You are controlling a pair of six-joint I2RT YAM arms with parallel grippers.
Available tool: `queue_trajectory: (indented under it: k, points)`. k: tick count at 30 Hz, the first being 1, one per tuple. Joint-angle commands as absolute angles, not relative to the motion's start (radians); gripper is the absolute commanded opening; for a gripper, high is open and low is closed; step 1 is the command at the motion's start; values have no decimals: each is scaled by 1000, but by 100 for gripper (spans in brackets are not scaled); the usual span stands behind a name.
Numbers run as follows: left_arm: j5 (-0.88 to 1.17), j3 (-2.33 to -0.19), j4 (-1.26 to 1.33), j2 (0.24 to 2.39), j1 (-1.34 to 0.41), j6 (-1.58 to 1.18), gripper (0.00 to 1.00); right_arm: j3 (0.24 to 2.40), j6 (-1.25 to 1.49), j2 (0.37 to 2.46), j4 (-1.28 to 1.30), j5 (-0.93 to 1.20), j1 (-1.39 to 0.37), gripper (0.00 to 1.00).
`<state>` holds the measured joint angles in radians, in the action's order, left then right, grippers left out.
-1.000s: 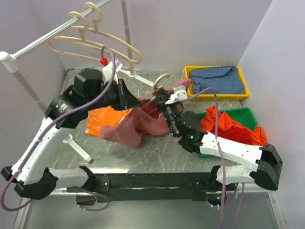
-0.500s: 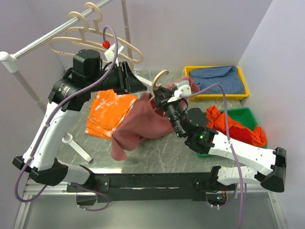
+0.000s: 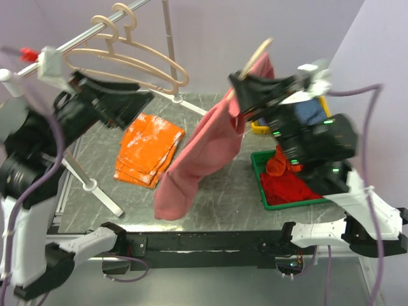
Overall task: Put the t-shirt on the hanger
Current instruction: Place the T-shirt on the hanger, then place the hanger at the clothesline.
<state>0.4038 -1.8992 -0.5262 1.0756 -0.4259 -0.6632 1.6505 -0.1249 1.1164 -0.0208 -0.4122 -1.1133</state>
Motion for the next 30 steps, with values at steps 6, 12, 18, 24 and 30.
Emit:
queue_trajectory:
  k: [6, 12, 18, 24, 30]
  points:
    - [388, -1855, -558, 1049, -420, -641, 97, 1602, -54, 1069, -31, -347, -1118, 0]
    - [446, -1577, -652, 945, -422, -586, 72, 1193, 126, 1026, -193, -223, -1032, 0]
    - [662, -1247, -641, 841, -420, -623, 49, 1048, 111, 1012, -307, -218, -1011, 0]
    - [747, -1126, -684, 799, -420, -600, 58, 966, 107, 1042, -379, -215, -1011, 0]
    - [932, -1023, -577, 764, -420, -640, 61, 982, 83, 1080, -393, -216, -1012, 0]
